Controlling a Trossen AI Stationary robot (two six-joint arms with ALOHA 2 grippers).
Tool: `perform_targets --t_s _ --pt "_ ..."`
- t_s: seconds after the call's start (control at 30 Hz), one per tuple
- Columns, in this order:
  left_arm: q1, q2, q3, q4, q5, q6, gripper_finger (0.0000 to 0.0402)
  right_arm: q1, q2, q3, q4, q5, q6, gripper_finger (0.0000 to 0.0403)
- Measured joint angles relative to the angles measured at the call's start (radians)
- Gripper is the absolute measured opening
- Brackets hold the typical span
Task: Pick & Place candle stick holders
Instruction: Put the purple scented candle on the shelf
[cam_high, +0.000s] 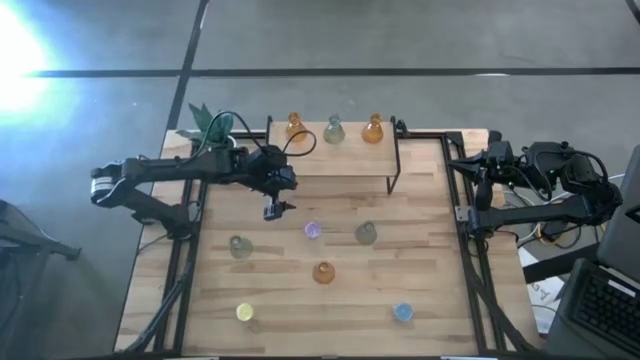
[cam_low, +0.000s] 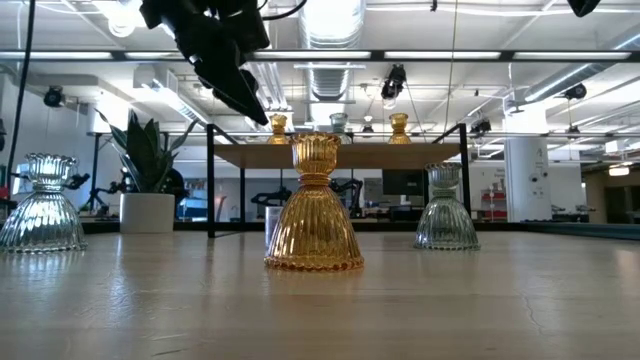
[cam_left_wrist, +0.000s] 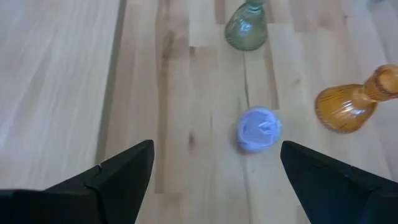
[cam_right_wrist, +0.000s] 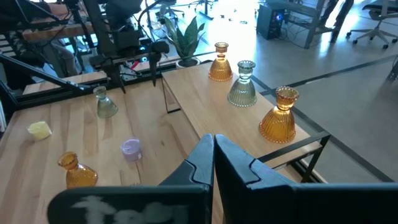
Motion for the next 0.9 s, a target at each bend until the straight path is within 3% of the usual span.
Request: perform_targets --t_s 0.5,0.9 --pt "0.001 0.003 -0.002 -0.085 -0.055 0.008 0.0355 0.000 0.000 0.000 0.000 0.000 0.000 0.0008" --pt "-0.021 0.054 -0.021 -0.094 -0.002 0.133 0.0355 0.000 0.000 0.000 0.000 0.000 0.000 0.0008"
